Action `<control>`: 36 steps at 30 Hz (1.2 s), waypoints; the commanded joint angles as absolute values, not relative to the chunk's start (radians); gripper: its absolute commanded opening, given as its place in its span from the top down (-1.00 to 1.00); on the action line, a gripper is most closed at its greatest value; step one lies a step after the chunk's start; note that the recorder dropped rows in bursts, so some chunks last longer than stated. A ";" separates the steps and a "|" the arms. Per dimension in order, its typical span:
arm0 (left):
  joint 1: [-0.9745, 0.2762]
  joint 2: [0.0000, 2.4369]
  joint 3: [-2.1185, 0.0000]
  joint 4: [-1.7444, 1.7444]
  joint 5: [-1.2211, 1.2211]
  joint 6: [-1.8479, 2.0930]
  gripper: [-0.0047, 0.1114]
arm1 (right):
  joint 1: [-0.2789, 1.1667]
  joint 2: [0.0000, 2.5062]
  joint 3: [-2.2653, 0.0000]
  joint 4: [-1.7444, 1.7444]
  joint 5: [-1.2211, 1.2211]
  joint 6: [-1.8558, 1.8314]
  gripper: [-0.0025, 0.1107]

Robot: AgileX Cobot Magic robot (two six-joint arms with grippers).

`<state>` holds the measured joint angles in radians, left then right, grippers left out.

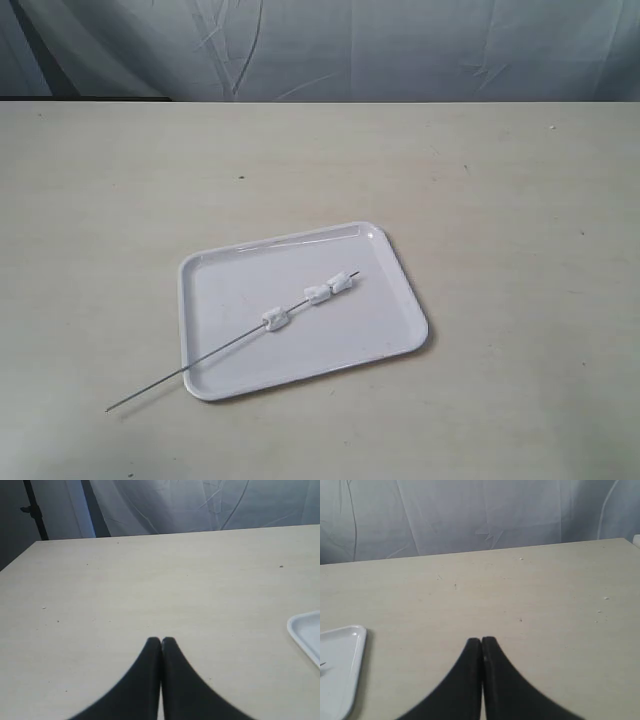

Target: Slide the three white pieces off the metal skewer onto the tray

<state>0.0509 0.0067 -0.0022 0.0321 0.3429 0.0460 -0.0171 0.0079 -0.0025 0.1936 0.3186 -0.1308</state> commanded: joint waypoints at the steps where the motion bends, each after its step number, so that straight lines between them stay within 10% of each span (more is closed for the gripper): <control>1: 0.044 0.000 0.000 0.027 0.336 0.045 0.92 | -0.022 0.000 0.000 0.195 0.312 -0.130 0.97; 36: 0.044 0.000 0.000 0.298 0.255 0.063 0.92 | -0.022 0.000 0.000 0.195 0.312 -0.130 0.97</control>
